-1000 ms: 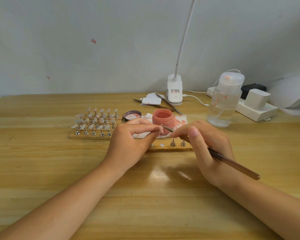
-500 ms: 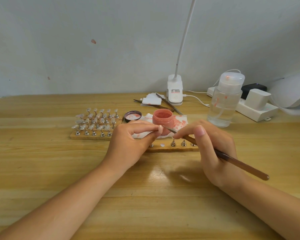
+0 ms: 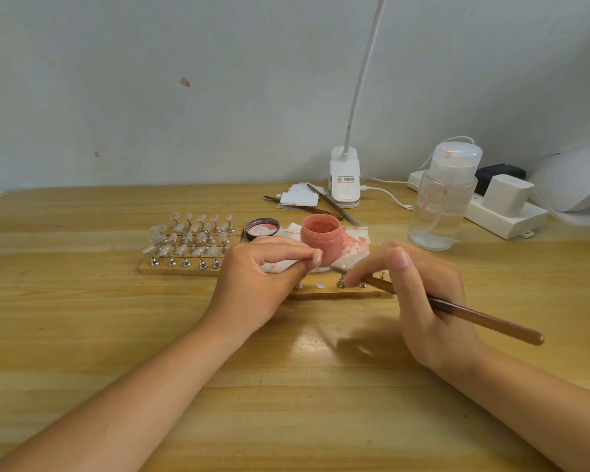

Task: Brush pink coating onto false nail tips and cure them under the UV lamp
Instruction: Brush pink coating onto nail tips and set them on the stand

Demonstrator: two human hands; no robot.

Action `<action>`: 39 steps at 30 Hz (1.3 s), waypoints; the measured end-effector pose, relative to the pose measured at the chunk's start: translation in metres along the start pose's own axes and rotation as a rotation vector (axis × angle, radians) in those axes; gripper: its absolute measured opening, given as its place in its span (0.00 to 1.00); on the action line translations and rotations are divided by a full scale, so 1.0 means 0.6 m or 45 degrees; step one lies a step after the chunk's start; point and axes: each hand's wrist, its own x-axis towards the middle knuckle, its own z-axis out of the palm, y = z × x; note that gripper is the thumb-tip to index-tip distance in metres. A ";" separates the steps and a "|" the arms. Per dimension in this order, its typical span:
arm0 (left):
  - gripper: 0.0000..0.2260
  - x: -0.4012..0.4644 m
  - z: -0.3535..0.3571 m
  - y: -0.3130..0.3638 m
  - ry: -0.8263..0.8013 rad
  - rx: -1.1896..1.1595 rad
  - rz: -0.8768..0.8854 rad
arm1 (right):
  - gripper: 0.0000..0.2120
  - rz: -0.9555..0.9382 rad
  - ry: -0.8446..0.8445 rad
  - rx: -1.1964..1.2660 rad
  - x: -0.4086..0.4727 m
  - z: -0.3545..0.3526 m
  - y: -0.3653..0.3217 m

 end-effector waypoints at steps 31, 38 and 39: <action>0.12 -0.003 -0.004 0.008 -0.008 0.043 -0.125 | 0.29 0.017 -0.038 -0.062 0.000 0.000 0.000; 0.11 -0.003 -0.004 0.007 -0.016 0.052 -0.124 | 0.28 0.017 -0.036 -0.102 0.002 0.002 0.000; 0.12 -0.003 -0.004 0.007 -0.011 0.045 -0.127 | 0.29 0.014 -0.038 -0.088 0.001 0.001 0.000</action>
